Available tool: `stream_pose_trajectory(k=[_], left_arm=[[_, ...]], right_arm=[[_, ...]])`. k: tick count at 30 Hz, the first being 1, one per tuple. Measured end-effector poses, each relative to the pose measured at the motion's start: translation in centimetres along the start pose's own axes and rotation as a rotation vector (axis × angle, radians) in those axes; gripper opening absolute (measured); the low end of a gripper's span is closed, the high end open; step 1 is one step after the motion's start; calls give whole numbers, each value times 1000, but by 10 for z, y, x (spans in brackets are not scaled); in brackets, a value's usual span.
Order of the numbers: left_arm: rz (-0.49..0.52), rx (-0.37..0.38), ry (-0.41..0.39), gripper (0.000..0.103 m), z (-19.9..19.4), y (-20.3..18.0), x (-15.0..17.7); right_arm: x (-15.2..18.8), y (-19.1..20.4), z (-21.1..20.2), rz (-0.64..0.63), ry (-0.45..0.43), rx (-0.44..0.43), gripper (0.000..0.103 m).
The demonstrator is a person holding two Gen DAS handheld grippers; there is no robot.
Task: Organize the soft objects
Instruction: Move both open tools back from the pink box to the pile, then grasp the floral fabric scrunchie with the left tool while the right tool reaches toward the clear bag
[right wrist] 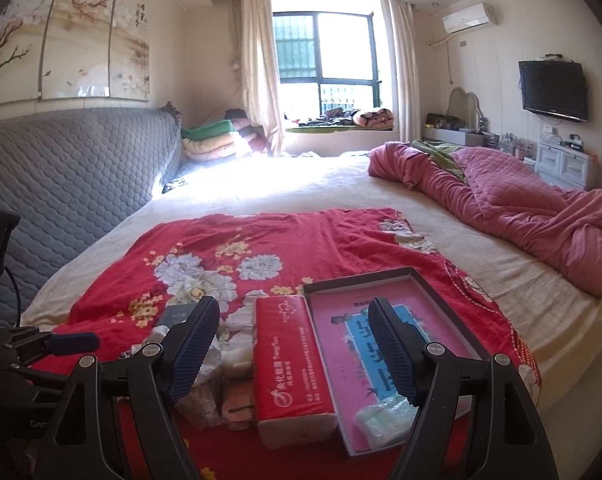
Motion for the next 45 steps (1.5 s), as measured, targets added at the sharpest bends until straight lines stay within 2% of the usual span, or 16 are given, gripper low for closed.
stream_pose_trajectory(k=[6, 15, 20, 32, 39, 45], left_arm=[[-38, -9, -19, 77, -9, 21, 2], [-132, -48, -51, 77, -24, 71, 1], [-187, -62, -43, 77, -23, 100, 5], [-286, -95, -10, 77, -8, 149, 20], [-285, -75, 20, 77, 6, 148, 26], [-215, -43, 47, 77, 28, 118, 19]], right_arm=[[2, 17, 0, -28, 9, -23, 78], [4, 21, -2, -43, 10, -32, 78], [7, 27, 1, -64, 21, -44, 78], [33, 58, 25, -150, 106, -97, 78], [54, 83, 39, -222, 153, -119, 78], [73, 92, 62, -247, 213, -136, 78]])
Point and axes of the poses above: each gripper's, at about its wrist camera, not at the fingertips, and z roughly the way its jaws point, y to its left, x to its underside, the point moved 9 cm from there along z, roughly the way its jaws point, and after that the axes turned 14 degrees about y, right-handed, at the moved point
